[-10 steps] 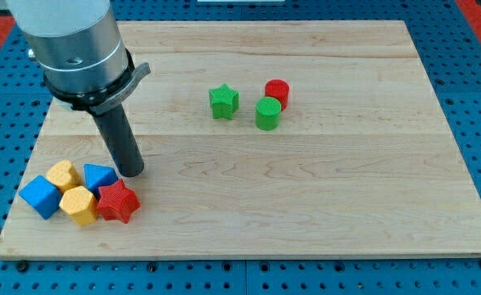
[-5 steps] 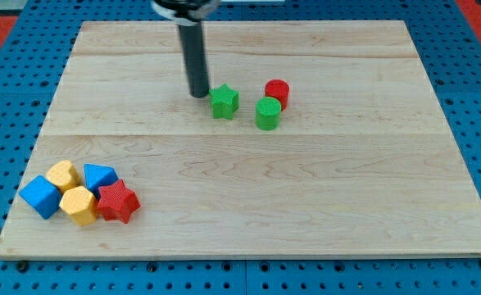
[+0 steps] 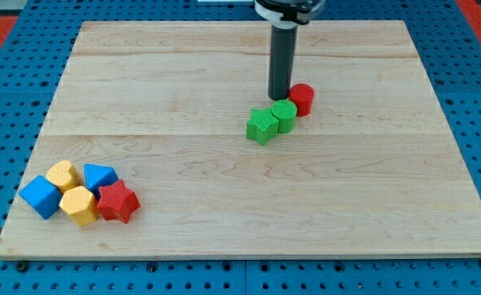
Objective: Move green star towards bottom center
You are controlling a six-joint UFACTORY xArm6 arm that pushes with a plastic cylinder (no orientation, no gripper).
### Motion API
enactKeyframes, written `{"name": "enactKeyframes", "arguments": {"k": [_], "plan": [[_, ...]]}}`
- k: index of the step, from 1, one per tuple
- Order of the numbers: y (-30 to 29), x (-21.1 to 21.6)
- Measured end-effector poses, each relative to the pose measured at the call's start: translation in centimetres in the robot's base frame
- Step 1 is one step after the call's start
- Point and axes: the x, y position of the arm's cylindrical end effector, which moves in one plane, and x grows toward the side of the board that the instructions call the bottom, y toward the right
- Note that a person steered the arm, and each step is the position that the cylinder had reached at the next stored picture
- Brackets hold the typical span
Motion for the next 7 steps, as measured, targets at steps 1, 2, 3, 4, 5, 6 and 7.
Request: {"name": "enactKeyframes", "arguments": {"k": [1,2,3,4,5,6,7], "plan": [[-2.4,4.2],[-4.1,6.6],[-4.1,5.8],[-4.8,4.3],[-6.4,7.4],[-6.4,11.9],[-6.4,10.9]]}}
